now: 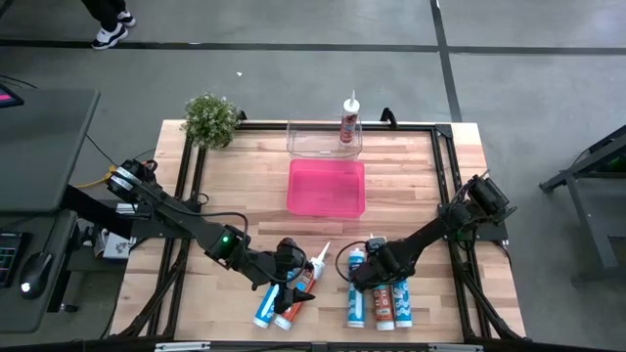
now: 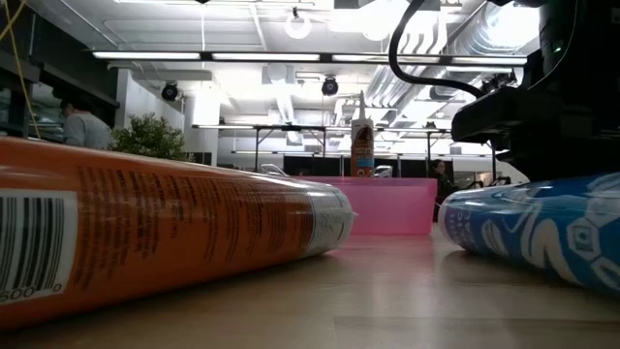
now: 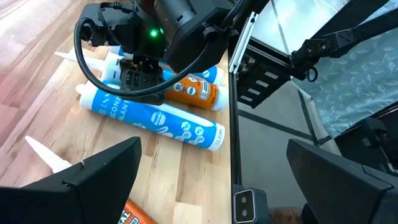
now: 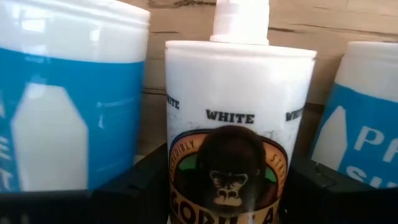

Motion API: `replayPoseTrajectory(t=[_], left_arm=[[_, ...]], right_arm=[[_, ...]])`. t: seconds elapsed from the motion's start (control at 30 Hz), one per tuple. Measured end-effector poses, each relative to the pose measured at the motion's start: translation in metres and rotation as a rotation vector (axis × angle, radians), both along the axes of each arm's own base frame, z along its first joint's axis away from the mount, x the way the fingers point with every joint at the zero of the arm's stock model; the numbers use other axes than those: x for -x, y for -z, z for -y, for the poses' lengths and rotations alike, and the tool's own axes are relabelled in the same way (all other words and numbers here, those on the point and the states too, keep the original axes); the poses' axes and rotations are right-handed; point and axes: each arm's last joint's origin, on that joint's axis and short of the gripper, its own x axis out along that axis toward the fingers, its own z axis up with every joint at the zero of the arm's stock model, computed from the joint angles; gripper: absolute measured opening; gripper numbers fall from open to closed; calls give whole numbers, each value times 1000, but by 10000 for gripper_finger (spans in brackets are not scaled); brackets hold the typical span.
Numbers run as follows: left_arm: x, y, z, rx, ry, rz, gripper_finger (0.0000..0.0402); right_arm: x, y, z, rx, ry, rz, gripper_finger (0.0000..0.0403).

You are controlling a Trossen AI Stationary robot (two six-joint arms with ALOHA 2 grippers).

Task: Pick & place silicon tubes, Sealant and Lysol wipes
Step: Put the right orange sealant into the transparent container

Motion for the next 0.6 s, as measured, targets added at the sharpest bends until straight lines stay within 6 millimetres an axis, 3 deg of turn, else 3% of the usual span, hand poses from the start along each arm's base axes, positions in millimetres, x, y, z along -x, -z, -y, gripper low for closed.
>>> replayPoseTrajectory(t=[0.6], left_arm=[[0,0,0,1,3,-1,397]], right_arm=[[2,-16,3,19,-74,70,205]])
